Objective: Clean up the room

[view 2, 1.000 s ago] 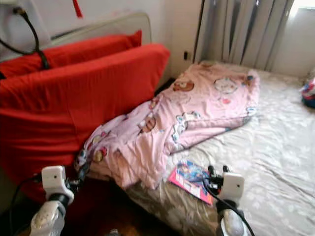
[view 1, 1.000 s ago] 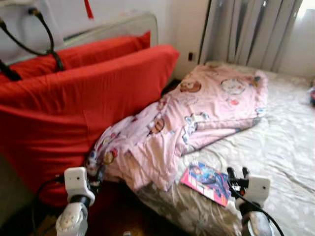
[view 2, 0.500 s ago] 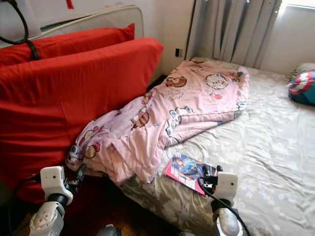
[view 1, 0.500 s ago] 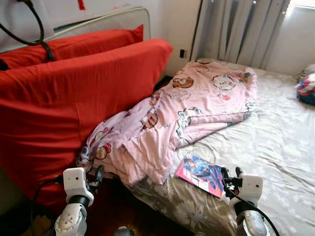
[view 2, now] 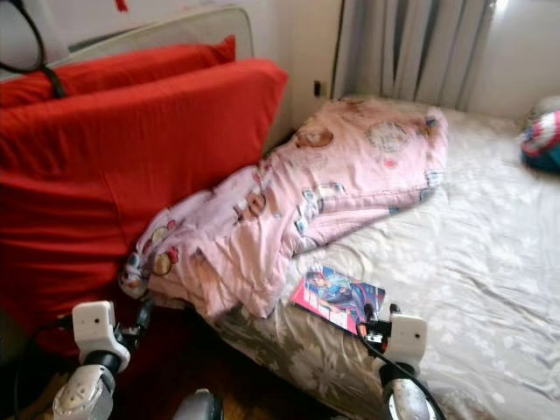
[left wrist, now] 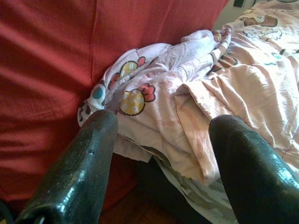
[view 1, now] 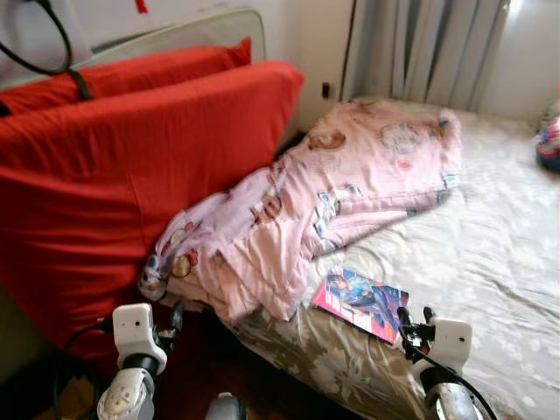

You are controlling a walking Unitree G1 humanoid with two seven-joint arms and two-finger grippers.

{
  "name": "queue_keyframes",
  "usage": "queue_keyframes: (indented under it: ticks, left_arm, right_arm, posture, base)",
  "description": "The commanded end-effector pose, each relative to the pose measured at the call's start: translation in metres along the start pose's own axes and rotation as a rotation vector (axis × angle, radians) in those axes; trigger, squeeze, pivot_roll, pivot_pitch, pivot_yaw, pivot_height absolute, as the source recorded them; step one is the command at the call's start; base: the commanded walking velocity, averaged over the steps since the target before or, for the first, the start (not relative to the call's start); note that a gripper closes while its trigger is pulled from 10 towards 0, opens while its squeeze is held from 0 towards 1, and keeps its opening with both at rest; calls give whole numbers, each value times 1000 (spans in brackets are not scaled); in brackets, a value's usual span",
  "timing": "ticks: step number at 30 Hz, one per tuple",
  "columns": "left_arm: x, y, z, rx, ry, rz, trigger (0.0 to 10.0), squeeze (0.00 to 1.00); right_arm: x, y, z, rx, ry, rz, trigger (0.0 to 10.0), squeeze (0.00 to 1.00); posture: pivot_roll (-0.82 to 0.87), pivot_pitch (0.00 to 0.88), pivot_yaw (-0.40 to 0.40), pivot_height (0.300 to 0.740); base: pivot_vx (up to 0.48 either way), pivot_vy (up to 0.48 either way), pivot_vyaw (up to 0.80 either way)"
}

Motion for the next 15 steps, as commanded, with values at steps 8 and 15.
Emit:
queue_keyframes:
  ticks: [8, 15]
  left_arm:
    - [4, -3, 2, 1, 9, 11, 10000, 0]
    - [4, -3, 0, -2, 4, 12, 10000, 0]
  right_arm:
    - [1, -4, 4, 11, -3, 7, 10000, 0]
    - [-1, -6, 0, 21, 1, 19, 10000, 0]
  posture:
    - [28, 0, 2, 613]
    - [32, 0, 3, 613]
  base:
    - [0, 0, 0]
    - [0, 0, 0]
Point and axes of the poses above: a point about 5 cm out from each wrist's last joint towards the gripper, its own z axis pointing out of the wrist towards the gripper, its own x axis along the axis of the wrist's last joint, y = z × x, the point moved 2 cm from there along z, pointing out of the wrist towards the gripper, and after that the axes turned 7 degrees about z, right-handed, at the moved point
